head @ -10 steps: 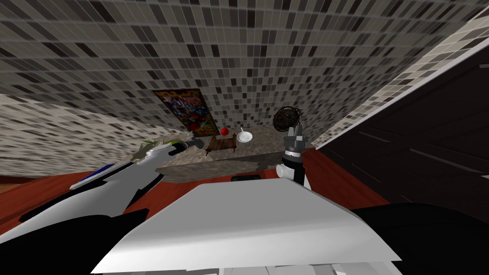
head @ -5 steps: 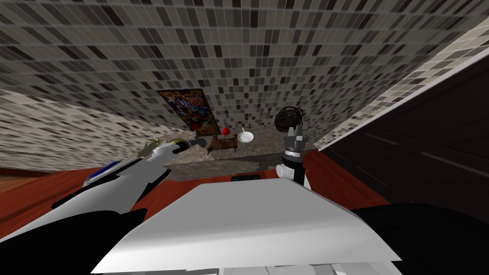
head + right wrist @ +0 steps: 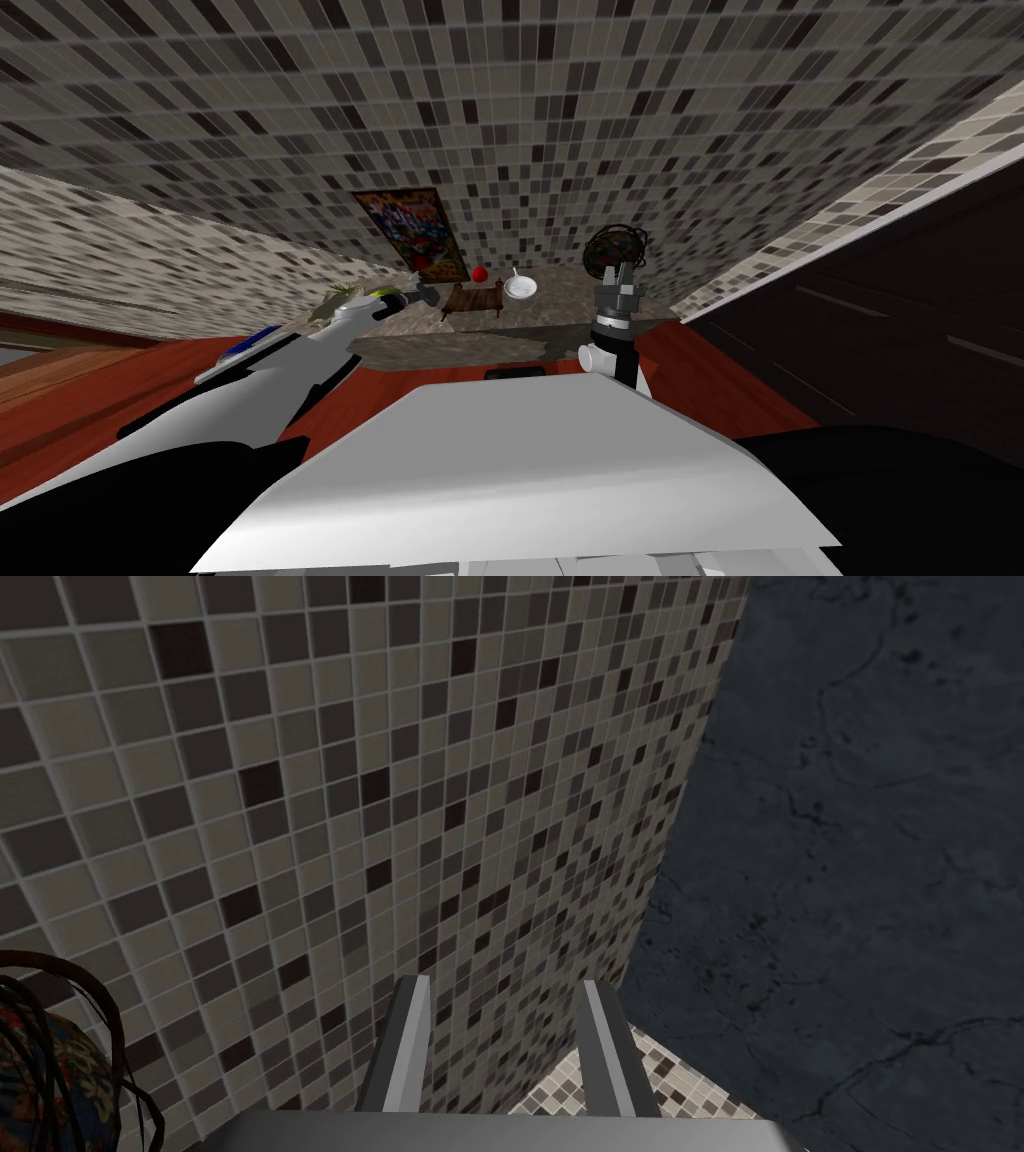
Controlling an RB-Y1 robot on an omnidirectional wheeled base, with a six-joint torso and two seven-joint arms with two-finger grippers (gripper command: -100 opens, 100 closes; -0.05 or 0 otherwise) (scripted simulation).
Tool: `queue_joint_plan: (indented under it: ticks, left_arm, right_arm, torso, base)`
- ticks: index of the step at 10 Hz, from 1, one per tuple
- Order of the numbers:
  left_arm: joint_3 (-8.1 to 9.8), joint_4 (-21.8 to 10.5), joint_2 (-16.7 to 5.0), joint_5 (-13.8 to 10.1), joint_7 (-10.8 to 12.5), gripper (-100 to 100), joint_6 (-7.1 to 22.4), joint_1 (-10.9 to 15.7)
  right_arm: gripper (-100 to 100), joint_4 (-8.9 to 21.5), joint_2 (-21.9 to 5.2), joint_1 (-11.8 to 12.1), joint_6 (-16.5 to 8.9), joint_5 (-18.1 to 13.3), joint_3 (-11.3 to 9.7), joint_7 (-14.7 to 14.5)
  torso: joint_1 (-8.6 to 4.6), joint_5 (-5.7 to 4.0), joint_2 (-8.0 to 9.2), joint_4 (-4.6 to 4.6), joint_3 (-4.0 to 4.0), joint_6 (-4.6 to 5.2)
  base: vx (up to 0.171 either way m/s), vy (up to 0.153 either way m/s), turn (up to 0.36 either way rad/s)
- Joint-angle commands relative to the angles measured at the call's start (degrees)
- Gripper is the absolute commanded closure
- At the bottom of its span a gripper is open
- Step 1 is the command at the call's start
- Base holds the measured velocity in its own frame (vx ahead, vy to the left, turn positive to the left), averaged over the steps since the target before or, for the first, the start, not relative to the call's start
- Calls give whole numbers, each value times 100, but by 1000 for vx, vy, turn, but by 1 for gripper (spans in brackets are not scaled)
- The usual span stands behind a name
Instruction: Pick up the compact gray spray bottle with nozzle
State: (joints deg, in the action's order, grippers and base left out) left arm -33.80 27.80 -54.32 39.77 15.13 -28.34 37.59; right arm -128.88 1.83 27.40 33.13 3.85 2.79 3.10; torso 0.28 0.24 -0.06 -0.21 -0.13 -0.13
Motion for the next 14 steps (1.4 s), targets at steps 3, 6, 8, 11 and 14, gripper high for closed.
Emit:
queue_joint_plan:
  ticks: [3,6,8,11,14]
  left_arm:
    - [165,236,144,589,455,100,69,58]
    - [276,439,234,1132,753,100,137,74]
    - [386,642,325,1448,1024,100,205,91]
    - [497,845,415,1915,1343,100,273,107]
    - [608,1048,505,2368,1591,100,341,123]
  right_arm:
    - [0,0,0,0,0,0,0,0]
    - [0,0,0,1,0,0,0,0]
    - [0,0,0,0,0,0,0,0]
    - [0,0,0,0,0,0,0,0]
    - [0,0,0,0,0,0,0,0]
  torso:
    - [-1,-2,-3,-2,-3,-7]
    - [6,-2,0,1,1,-16]
    - [0,-2,-1,0,-1,-4]
    - [-4,-5,2,2,2,-3]
    - [-5,-7,4,4,4,-3]
  base:
    - [2,10,51]
    - [6,17,119]
    - [1,13,65]
    - [4,12,66]
    - [4,12,81]
